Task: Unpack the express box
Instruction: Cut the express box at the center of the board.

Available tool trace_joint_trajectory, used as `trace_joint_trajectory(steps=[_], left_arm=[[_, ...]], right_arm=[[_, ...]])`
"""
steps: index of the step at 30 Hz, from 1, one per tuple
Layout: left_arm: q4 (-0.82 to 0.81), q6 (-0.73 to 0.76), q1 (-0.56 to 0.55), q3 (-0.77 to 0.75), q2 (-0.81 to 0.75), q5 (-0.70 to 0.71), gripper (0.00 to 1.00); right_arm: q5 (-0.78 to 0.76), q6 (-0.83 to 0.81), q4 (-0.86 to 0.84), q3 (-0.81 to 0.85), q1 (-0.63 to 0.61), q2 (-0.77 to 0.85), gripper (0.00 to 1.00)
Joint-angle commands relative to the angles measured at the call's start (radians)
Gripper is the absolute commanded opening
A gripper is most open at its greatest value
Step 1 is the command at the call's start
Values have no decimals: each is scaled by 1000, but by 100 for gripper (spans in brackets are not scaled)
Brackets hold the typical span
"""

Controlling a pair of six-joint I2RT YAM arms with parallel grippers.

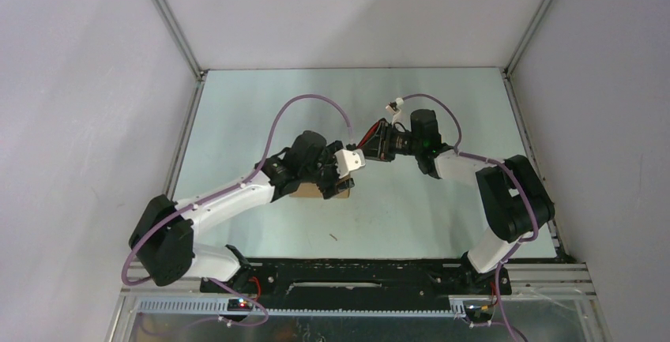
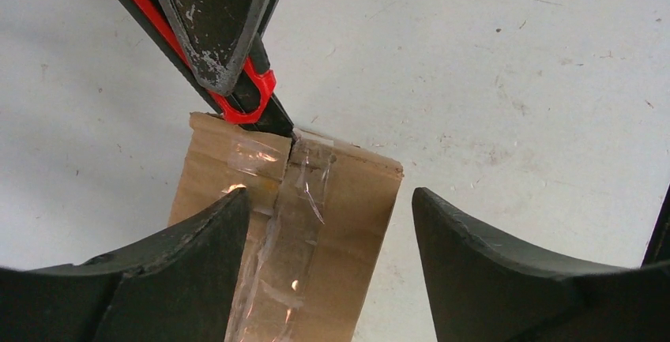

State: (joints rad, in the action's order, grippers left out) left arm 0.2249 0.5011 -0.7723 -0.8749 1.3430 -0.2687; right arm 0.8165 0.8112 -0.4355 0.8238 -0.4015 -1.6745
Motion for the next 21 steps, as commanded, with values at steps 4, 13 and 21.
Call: trace_joint_trajectory(steps=[4, 13, 21], left_arm=[[84, -58, -28, 30, 13, -71, 74], [182, -62, -74, 3, 8, -35, 67], [116, -54, -75, 18, -11, 66, 55]], right_arm=[[2, -69, 93, -22, -7, -37, 0], [0, -62, 85, -22, -4, -40, 0], [4, -60, 89, -22, -5, -24, 0]])
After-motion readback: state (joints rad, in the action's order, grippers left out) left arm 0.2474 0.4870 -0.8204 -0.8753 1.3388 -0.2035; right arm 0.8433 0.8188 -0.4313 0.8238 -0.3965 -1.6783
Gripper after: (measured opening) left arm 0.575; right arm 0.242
